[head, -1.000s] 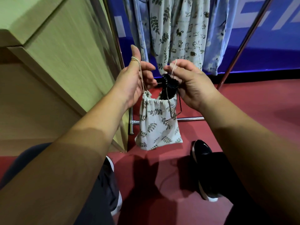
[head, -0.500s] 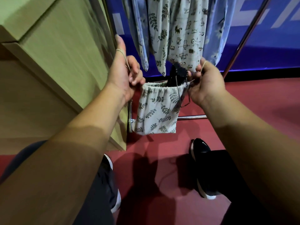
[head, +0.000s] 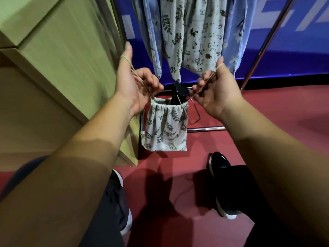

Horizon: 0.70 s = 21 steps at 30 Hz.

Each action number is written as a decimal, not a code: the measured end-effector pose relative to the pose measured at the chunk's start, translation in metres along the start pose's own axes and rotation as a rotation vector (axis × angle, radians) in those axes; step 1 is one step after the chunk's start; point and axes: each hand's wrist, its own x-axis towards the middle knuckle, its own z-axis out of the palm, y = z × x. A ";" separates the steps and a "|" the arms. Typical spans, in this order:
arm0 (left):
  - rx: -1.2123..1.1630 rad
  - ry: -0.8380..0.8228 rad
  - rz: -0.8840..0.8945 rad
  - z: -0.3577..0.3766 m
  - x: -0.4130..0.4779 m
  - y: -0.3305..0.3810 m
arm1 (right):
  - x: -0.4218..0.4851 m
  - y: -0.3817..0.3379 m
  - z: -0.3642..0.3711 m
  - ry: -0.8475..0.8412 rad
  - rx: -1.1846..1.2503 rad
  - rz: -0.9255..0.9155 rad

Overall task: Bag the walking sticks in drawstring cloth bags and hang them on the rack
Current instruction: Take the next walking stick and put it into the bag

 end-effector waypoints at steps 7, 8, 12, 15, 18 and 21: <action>0.471 -0.082 0.004 -0.001 0.001 -0.003 | 0.003 0.006 -0.004 0.017 -0.173 0.052; 0.574 -0.070 0.027 -0.002 0.002 -0.006 | 0.002 0.008 -0.004 0.029 -0.299 0.024; 0.748 -0.037 0.073 -0.009 0.002 -0.014 | -0.001 0.015 -0.002 0.098 -0.892 -0.166; 0.773 -0.018 0.071 -0.011 0.002 -0.015 | 0.001 0.021 -0.009 0.136 -1.124 -0.293; 0.857 -0.006 0.057 -0.006 0.003 -0.018 | 0.000 0.028 -0.008 0.140 -1.181 -0.286; 0.727 -0.075 -0.025 0.003 0.002 -0.022 | 0.001 0.028 0.001 0.089 -0.876 -0.173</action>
